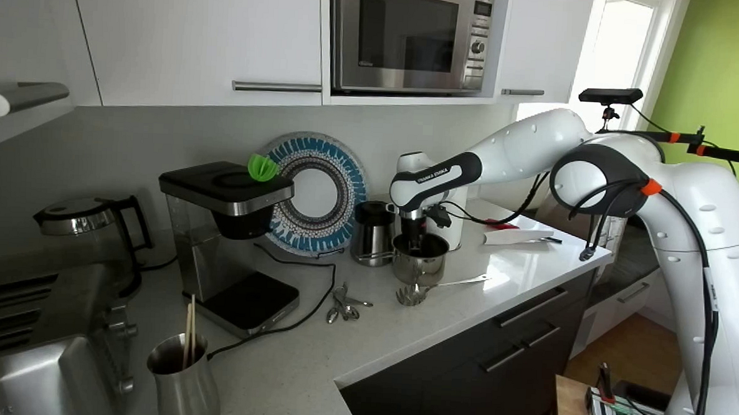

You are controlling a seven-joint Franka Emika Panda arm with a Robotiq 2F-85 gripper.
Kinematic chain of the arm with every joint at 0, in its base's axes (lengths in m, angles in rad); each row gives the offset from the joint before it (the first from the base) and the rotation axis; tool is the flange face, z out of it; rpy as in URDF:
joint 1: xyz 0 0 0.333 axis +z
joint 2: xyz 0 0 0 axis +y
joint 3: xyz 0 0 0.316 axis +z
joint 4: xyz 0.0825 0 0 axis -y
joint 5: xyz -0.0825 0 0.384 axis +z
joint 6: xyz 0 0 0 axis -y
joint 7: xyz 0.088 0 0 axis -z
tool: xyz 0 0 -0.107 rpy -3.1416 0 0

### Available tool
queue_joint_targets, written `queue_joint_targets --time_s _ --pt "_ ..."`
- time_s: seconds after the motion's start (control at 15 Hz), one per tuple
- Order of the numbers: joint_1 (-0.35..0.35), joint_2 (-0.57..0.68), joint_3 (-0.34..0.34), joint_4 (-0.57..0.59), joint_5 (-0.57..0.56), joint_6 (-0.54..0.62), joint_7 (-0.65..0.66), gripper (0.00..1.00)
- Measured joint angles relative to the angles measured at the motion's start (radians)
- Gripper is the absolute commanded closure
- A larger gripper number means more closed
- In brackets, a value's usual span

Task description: Pick up the spoon from the silver pot and put it on the kitchen counter

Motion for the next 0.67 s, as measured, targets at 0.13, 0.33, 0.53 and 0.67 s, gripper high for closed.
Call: queue_joint_targets --time_s 0.13,0.33,0.53,0.67 --pt "-0.003 -0.001 0.000 0.000 0.001 0.000 -0.001 0.84" --pt "-0.012 -0.011 0.000 0.000 0.007 0.000 -0.004 1.00" --pt "-0.020 -0.033 0.000 -0.003 0.025 0.000 -0.016 1.00" --pt "-0.025 -0.048 0.000 -0.009 0.043 0.000 -0.027 1.00"
